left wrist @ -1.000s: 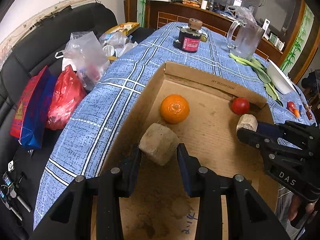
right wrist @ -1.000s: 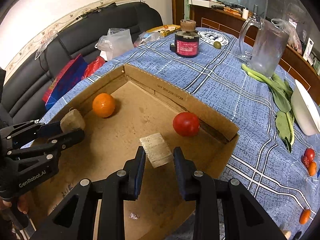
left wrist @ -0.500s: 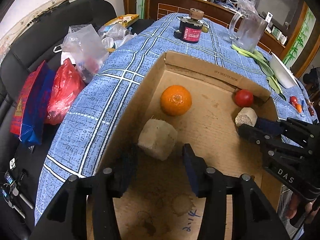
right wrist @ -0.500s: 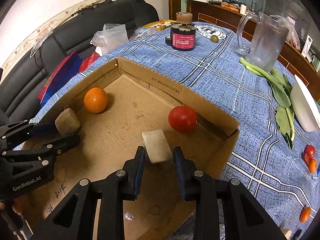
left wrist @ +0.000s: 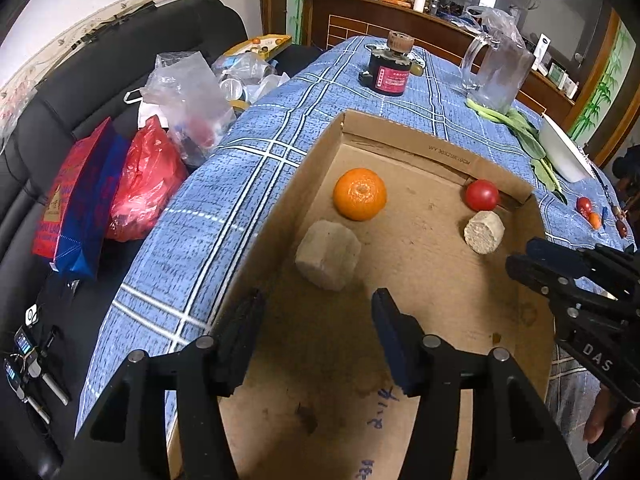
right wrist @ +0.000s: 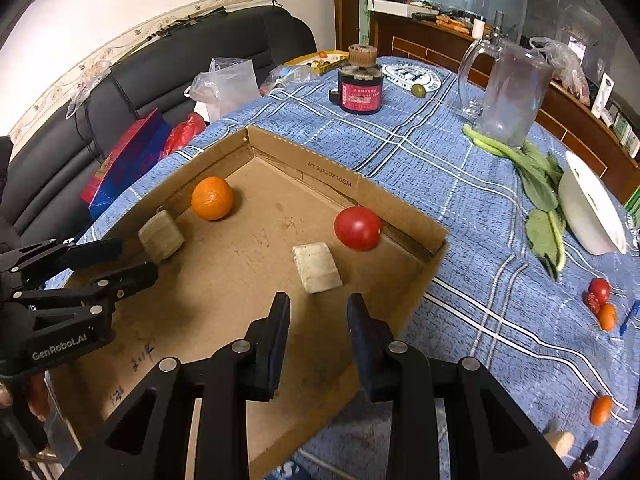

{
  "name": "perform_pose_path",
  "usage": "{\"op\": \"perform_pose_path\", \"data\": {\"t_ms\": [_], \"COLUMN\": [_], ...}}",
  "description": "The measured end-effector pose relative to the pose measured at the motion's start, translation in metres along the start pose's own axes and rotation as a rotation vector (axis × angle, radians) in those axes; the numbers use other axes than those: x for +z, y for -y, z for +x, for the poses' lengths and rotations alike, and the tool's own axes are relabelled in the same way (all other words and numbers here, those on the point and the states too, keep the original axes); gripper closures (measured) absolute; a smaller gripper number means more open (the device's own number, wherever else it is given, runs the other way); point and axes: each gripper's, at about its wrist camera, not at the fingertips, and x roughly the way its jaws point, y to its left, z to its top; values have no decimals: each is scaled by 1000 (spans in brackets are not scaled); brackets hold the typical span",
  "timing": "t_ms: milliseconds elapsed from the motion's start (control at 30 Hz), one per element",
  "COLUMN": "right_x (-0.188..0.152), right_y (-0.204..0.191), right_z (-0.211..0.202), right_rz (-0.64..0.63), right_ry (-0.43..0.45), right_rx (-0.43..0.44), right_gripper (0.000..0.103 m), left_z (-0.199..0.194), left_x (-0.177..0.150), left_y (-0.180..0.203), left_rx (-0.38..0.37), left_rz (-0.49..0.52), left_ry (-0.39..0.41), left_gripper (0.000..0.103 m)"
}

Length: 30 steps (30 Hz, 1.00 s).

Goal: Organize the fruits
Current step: 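Move both grippers back over the table toward the red dates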

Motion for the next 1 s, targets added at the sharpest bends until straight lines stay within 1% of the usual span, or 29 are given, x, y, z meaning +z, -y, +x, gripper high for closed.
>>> {"op": "perform_pose_path", "data": {"t_ms": [167,367,467,600,700,767,800,867,1000], "right_x": [-10,-32,-48,-77,-102,-118,-128,-146,-180], "right_y": [0,11,23,43,60,73,81,97,140], "right_z": [-20,-50,-65,-86,-103,-114,-120,-130,-145], "right_rz": [-8,-4,17,59,91,113,124,152,217], "right_ry": [18,38,43,46,49,50,51,49,36], "right_rx": [-6,-13,-13,-14,-19,-22,-30,-44,-97], "right_gripper": [71,71,70,61,61,61,61,61,62], "left_z": [-13,-26,-32,-44,-54,-61,-65,-71,-77], "left_x": [-6,-20,-27,-39,-49,-55,-59,-65,-77], "left_y": [5,16,25,42,63,80,90,110,158], "left_rx": [13,35,49,39,38,19,-1,-33,-105], "left_rz": [2,15,29,47,88,115,126,143,206], "left_ry": [22,37,44,58,80,94,99,108,107], "left_gripper": [48,48,48,48,48,47,43,39,38]}}
